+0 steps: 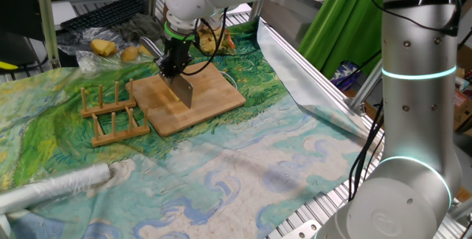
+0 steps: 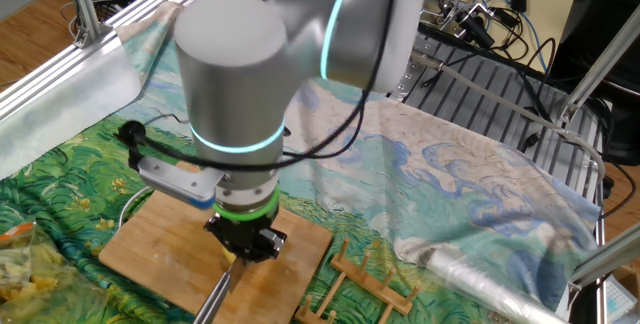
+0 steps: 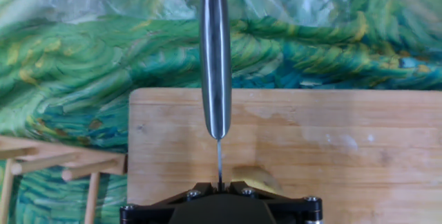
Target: Chop the potatoes
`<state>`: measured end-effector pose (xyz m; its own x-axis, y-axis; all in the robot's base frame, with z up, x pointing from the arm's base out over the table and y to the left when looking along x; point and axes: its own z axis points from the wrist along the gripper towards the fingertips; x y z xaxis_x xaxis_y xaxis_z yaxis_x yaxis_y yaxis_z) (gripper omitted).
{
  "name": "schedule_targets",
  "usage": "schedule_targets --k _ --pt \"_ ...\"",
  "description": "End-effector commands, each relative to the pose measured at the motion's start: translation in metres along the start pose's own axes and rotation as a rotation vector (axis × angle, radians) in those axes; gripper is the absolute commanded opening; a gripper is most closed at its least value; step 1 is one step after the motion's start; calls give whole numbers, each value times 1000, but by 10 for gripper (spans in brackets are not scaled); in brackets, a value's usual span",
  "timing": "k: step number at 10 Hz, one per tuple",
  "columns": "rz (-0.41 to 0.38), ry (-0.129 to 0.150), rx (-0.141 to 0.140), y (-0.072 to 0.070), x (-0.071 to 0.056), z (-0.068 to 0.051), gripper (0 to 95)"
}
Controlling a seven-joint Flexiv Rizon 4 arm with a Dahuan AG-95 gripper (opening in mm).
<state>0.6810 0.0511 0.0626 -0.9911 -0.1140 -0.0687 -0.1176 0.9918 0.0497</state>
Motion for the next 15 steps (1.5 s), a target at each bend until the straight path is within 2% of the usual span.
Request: schedule_targets --k 1,7,8,10,12,15 --pt "-10 -4 2 2 -1 8 0" --pt "-10 -27 -6 4 0 34 0" --pt "-11 -25 -9 4 0 33 0" --pt "-10 -17 -5 3 0 24 0" --pt "-9 -17 -5 4 1 25 0" --pt "6 -16 -11 1 3 16 0"
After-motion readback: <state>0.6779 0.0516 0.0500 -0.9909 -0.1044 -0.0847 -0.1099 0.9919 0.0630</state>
